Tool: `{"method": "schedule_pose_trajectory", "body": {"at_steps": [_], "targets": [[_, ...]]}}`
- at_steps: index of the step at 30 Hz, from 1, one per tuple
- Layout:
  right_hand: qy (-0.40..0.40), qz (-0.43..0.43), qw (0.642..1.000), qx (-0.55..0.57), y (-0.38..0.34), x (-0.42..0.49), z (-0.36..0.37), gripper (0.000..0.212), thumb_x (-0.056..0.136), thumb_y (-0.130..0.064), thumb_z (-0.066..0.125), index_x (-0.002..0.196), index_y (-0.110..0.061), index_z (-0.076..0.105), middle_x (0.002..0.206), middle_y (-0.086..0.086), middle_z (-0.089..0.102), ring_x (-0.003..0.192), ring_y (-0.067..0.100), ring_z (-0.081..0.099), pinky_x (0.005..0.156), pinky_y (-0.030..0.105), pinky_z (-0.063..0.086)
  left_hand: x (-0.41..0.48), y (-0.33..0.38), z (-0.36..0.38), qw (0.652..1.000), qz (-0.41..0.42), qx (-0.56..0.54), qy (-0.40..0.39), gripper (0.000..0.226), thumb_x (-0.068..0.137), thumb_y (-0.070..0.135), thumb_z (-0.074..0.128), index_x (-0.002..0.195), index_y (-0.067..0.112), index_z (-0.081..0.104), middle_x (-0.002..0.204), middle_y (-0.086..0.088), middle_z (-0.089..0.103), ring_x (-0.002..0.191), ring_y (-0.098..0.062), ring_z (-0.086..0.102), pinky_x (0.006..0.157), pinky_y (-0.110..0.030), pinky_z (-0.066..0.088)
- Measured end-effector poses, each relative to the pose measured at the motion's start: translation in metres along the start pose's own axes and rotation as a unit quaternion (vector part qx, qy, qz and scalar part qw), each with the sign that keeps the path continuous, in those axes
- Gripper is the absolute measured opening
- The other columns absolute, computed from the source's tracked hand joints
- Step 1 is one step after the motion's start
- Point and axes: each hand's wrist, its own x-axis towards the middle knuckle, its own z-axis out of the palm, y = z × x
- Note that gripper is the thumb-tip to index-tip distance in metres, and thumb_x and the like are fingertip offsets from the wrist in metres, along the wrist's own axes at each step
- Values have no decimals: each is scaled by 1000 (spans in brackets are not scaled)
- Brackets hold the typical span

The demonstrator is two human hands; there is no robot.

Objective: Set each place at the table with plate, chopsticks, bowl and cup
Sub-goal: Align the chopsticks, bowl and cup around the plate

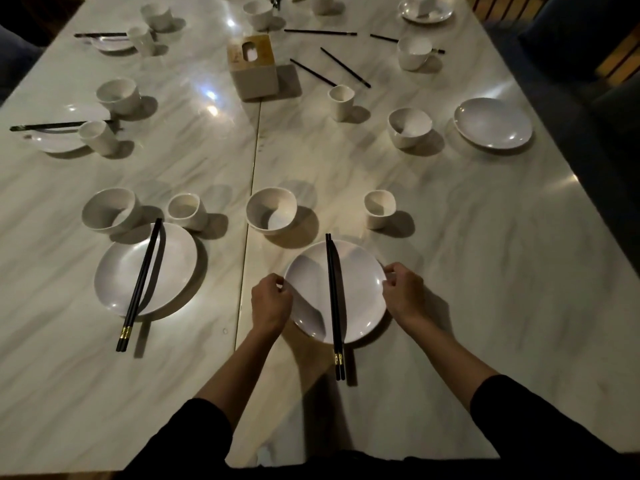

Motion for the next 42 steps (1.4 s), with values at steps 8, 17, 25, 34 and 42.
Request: {"method": "schedule_pose_trajectory", "body": {"at_steps": [8, 17, 25, 34, 42], "targets": [[-13, 15, 1000, -5, -16, 30, -3, 23, 87, -3, 56, 108, -5, 66, 107, 14, 70, 98, 30, 65, 77, 28, 47, 25, 18, 2, 1000, -8, -6, 16, 22, 89, 10, 56, 105, -1, 67, 109, -18, 67, 95, -32, 63, 76, -34, 53], [-23, 68, 997, 5, -23, 63, 2, 25, 83, -14, 60, 107, -8, 65, 108, 15, 69, 98, 32, 63, 79, 30, 48, 49, 28, -4, 999, -34, -21, 10, 24, 85, 10, 59, 106, 0, 66, 109, -18, 66, 98, -32, 63, 85, -42, 55], [-16, 47, 990, 129, -32, 102, -13, 100, 69, -16, 84, 148, -16, 22, 147, 17, 35, 132, 31, 39, 106, 38, 36, 86, 40, -30, 922, -184, -335, 54, 50, 86, 15, 58, 132, -1, 46, 111, -25, 61, 69, -24, 65, 63, -33, 60], [-58, -41, 997, -17, -61, 115, -21, 79, 73, -29, 78, 140, -22, 37, 126, 10, 61, 113, 30, 57, 75, 17, 32, 109, 60, -27, 930, -221, -290, 48, 31, 84, -4, 49, 113, -8, 57, 102, -25, 62, 68, -29, 61, 65, -37, 57], [-82, -47, 995, 21, -74, 110, -13, 84, 74, -13, 80, 143, -16, 32, 128, 19, 54, 114, 32, 53, 66, 3, 25, 108, 62, -17, 930, -212, -299, 32, 24, 85, -2, 51, 108, -3, 57, 86, -16, 61, 76, -29, 63, 72, -37, 57]]}}
